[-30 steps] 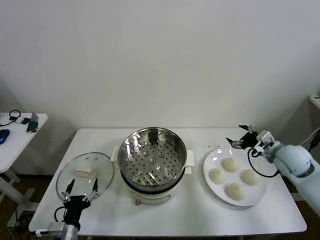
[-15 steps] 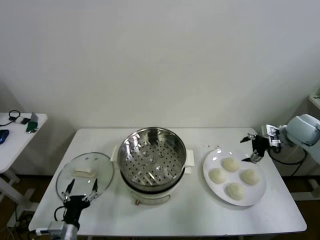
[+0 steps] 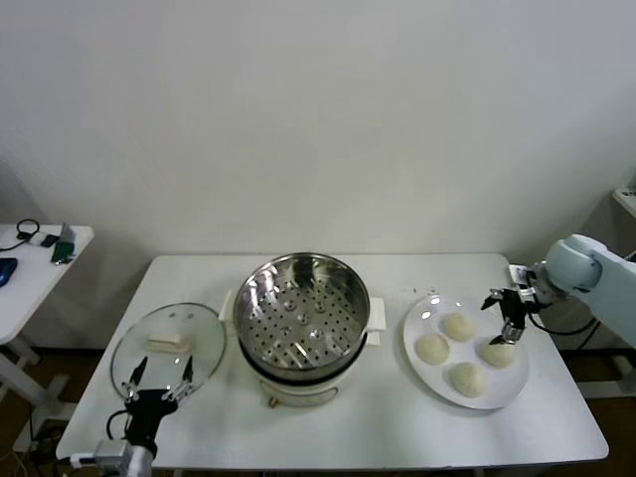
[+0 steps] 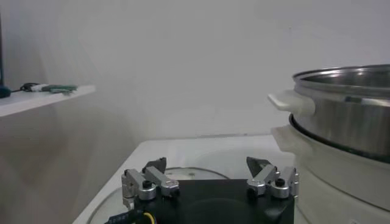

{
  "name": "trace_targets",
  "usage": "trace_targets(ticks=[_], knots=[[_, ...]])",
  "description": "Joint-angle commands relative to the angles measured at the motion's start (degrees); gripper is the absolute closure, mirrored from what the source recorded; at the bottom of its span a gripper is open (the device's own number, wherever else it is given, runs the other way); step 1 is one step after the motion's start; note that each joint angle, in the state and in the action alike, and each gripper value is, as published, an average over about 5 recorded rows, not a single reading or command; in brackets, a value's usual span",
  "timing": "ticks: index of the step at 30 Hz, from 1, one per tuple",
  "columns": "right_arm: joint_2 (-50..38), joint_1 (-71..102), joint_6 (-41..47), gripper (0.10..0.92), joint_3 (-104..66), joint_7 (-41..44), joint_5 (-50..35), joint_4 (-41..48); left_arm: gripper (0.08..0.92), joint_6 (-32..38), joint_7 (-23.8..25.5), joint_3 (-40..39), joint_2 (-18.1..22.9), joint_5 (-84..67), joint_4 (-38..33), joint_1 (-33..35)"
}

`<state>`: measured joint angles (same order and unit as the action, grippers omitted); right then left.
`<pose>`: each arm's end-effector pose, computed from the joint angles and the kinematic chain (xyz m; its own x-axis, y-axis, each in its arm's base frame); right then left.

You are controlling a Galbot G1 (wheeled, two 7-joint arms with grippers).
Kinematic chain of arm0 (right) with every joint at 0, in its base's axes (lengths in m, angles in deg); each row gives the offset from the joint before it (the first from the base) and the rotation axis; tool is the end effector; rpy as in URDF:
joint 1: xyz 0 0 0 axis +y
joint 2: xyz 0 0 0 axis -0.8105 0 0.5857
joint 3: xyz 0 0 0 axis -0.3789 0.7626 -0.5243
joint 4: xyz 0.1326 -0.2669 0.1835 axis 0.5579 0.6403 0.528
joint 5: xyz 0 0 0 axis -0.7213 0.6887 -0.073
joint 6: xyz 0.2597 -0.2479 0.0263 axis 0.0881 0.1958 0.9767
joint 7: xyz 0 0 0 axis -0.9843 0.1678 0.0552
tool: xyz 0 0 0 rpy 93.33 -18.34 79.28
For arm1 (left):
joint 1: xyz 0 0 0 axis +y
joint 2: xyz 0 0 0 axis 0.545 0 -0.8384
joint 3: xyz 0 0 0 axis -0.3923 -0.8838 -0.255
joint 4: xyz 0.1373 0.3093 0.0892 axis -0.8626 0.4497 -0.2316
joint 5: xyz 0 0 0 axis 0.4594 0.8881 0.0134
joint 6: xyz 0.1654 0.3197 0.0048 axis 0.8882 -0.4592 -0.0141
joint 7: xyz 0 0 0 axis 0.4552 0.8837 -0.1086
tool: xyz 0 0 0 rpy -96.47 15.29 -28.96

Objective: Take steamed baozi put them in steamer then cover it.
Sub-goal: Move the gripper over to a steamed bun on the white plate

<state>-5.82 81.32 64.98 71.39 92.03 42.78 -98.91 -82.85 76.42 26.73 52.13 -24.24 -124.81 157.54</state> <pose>0.5146 -0.2278 -0.1977 -0.1628 -0.1443 0.9761 -0.9853 0.0759 -0.1531 0.1540 0.1006 -0.3611 -0.9726 -0.0939 0.2128 -0.0799 0.9941 0.0734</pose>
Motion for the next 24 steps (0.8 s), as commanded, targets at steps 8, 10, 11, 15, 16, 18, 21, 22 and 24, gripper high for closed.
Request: trace_targets(ticks=[8,10,11,15,16,18,21,22,24], knots=[[12.9,0.5,-2.2,0.203,0.7,-2.1,7.5,13.0,0.177,0.0,-0.1,0.0,0.1,0.0,0.5,0.3],[13.1,0.5,-1.8,0.203,1.1,-1.3,7.4,13.2,0.177,-0.1,-0.1,0.0,0.0,0.0,0.4,0.3],[13.0,0.5,-1.6,0.203,1.4,-0.8,7.1,13.0,0.177,-0.1,0.0,0.0,0.0,0.0,0.4,0.3],[12.5,0.5,-0.6,0.203,2.1,0.2,5.2,12.4,0.177,-0.2,0.0,0.1,-0.1,-0.1,0.3,0.5],[12.5,0.6,-0.4,0.203,1.9,0.1,4.8,12.5,0.177,-0.2,0.0,0.1,-0.2,-0.1,0.3,0.5],[12.6,0.6,-0.4,0.203,1.6,-0.2,4.5,13.0,0.177,-0.2,0.0,0.1,-0.2,-0.1,0.4,0.5],[12.9,0.7,-0.5,0.204,1.3,-0.4,4.9,13.7,0.177,-0.3,0.0,0.0,-0.2,-0.1,0.5,0.3],[12.9,0.6,-0.4,0.213,1.3,-0.3,4.9,13.8,0.177,-0.3,0.0,0.0,-0.2,-0.1,0.5,0.3],[12.8,0.6,-0.5,0.239,1.4,0.0,4.9,13.7,0.177,-0.4,0.0,-0.1,-0.2,-0.1,0.5,0.2]])
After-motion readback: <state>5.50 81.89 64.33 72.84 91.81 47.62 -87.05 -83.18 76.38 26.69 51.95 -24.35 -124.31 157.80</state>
